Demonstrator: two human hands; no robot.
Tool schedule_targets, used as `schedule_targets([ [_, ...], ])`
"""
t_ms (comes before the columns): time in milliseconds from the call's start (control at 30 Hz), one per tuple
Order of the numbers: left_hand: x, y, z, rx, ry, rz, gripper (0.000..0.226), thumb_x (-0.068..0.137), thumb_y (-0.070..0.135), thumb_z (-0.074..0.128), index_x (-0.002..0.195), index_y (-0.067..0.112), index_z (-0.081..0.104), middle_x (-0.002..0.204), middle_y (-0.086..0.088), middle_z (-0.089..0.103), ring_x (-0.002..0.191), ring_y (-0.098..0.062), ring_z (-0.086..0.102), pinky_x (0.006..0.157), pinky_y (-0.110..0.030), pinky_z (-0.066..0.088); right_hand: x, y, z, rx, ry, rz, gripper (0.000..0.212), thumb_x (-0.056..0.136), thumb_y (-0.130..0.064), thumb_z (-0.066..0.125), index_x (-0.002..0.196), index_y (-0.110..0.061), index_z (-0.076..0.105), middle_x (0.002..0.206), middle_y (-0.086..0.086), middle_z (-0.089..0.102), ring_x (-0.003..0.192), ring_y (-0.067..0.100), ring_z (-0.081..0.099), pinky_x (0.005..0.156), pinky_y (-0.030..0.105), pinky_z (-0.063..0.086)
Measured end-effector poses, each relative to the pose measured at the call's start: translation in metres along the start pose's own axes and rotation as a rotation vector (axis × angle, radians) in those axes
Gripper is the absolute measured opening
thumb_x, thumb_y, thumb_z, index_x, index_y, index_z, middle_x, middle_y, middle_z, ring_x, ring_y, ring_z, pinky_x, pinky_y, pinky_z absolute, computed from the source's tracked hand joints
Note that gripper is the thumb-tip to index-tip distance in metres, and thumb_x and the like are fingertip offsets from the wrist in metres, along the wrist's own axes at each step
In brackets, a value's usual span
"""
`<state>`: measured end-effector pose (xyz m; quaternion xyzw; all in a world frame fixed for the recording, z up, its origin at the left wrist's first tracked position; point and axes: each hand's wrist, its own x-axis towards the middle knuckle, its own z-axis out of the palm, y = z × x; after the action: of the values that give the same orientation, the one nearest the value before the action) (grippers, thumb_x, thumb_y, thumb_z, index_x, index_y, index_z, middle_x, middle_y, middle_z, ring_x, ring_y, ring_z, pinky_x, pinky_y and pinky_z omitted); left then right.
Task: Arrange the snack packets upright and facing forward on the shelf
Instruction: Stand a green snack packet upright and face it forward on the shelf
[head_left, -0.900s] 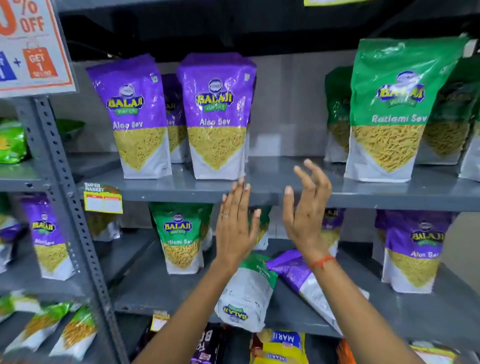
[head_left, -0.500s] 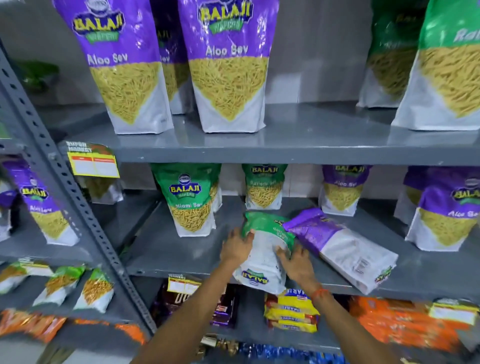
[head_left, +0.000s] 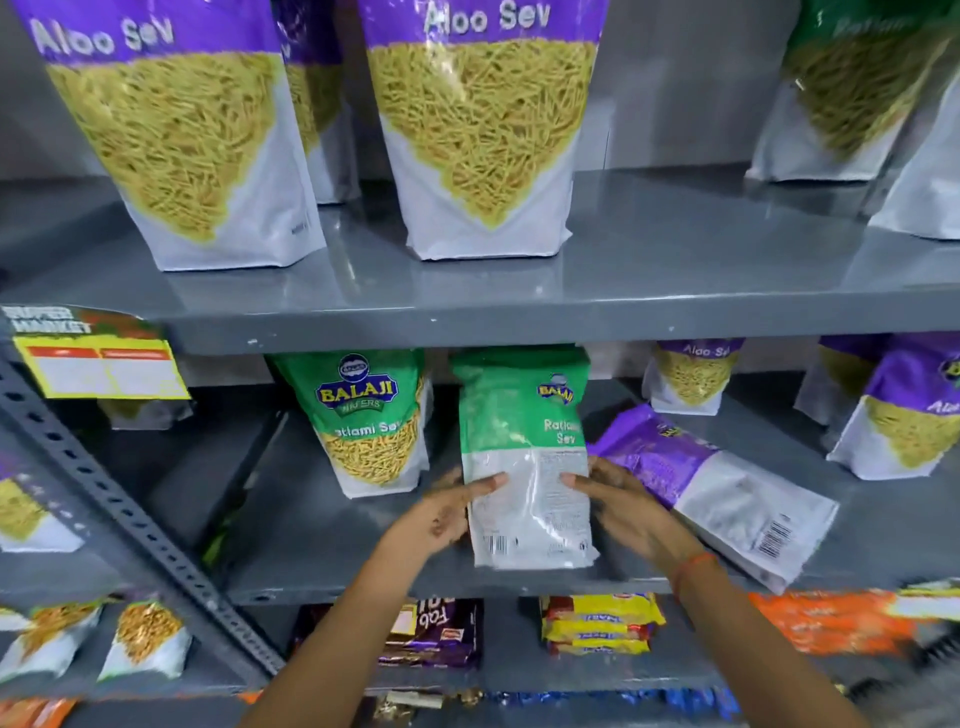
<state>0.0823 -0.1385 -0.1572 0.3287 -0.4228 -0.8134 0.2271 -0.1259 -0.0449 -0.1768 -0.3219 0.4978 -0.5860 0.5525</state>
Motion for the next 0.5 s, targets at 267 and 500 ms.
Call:
schedule_targets([
  [267,0.057,0.021,0.008,0.144,0.159,0.337,0.037,0.079,-0.015,0.058,0.099,0.016,0.060,0.085,0.010,0.076,0.083,-0.004,0.069,0.081,-0.027,0.052,0.045,-0.025,-0.008,-0.289,0.239,-0.226,0.037,0.074,0.010,0.066,0.097,-0.017,0.055,0.100,0.007,0.067,0.091,0.019,0.061,0.078,0.026,0.054],
  [500,0.043,-0.029,0.048,0.699,0.654,0.582,0.052,0.072,0.018,0.074,0.119,0.016,0.052,0.110,-0.009,0.057,0.102,-0.027,0.052,0.094,-0.042,0.041,0.053,-0.002,-0.016,-0.395,0.400,-0.291,0.047,0.074,0.018,0.039,0.080,-0.025,0.059,0.095,0.016,0.064,0.084,0.021,0.057,0.081,0.039,0.049],
])
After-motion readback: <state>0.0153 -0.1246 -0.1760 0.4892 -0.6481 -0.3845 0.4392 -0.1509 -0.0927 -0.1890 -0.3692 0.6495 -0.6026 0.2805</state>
